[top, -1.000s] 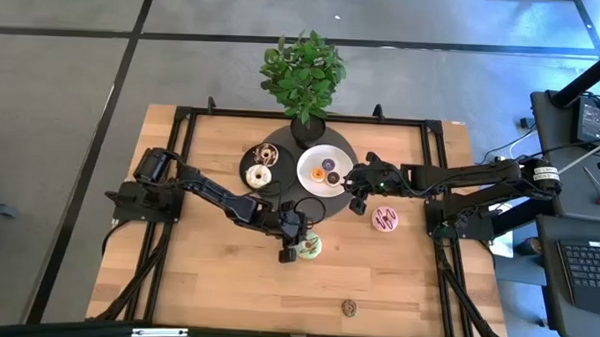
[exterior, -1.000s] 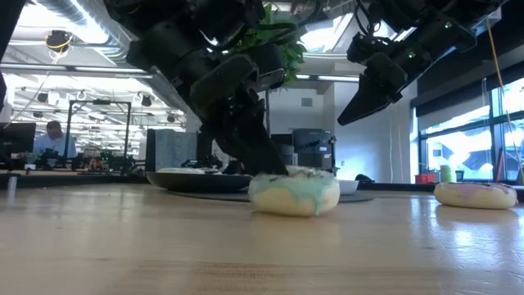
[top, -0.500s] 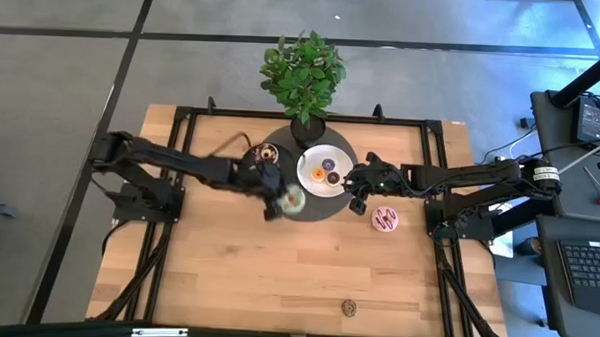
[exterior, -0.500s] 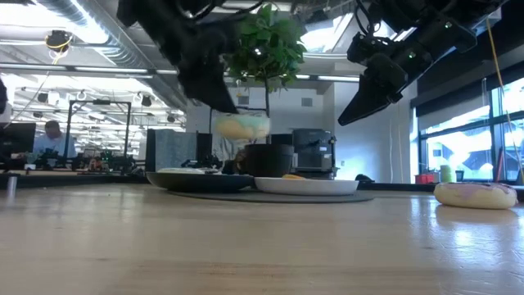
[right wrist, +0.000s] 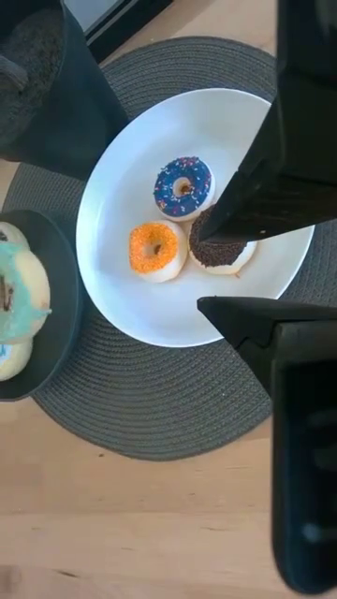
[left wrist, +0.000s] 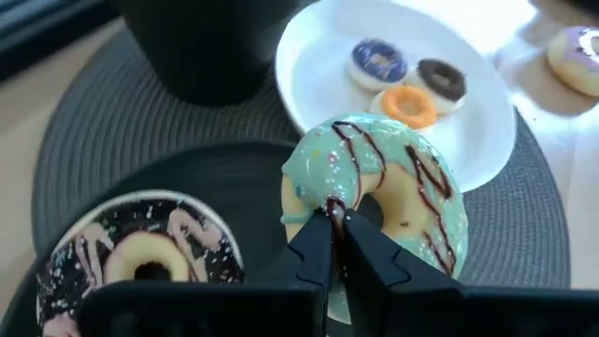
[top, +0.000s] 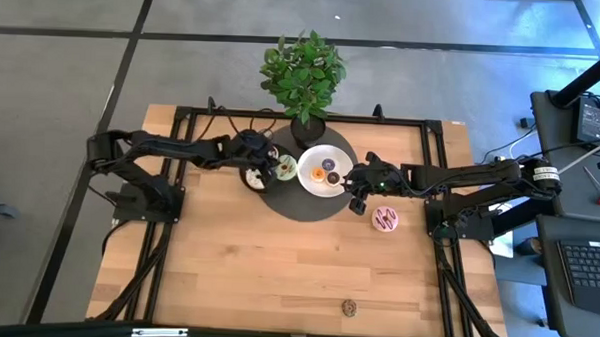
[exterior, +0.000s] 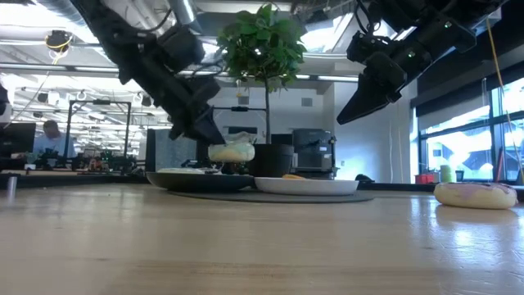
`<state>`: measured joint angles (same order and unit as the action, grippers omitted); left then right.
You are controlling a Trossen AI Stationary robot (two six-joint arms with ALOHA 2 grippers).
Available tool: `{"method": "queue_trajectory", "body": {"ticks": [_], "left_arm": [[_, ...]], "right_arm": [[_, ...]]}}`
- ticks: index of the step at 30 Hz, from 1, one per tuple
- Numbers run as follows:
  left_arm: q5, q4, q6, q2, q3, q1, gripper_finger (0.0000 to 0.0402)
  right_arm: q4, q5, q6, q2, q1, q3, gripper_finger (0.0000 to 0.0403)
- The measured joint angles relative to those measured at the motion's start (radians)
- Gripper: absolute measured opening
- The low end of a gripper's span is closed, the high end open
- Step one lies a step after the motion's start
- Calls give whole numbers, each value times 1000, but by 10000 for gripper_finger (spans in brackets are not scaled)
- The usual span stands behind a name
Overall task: Pick & Place donuts
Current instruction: Put the big light blue donut on the dark green plate
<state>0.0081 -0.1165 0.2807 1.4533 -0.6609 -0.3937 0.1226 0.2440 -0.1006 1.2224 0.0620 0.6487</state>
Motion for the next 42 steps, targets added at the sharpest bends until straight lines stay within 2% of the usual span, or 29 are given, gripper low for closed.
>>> {"method": "queue_trajectory", "body": {"ticks": [3, 11, 19, 32, 42], "left_arm": [[24, 0, 4, 31, 0, -15, 10], [9, -20, 21, 129, 0, -15, 11], [-34, -40, 23, 149, 0, -14, 18], [-35, -37, 19, 146, 0, -14, 67], [-40, 12, 46, 100, 0, -14, 133]], "right_arm": [[1, 0, -1, 0, 0, 0, 104], [1, 0, -2, 0, 0, 0, 104], [2, 0, -1, 0, 0, 0, 104], [3, 0, -1, 0, 0, 0, 104], [8, 0, -2, 0, 0, 0, 104]]}}
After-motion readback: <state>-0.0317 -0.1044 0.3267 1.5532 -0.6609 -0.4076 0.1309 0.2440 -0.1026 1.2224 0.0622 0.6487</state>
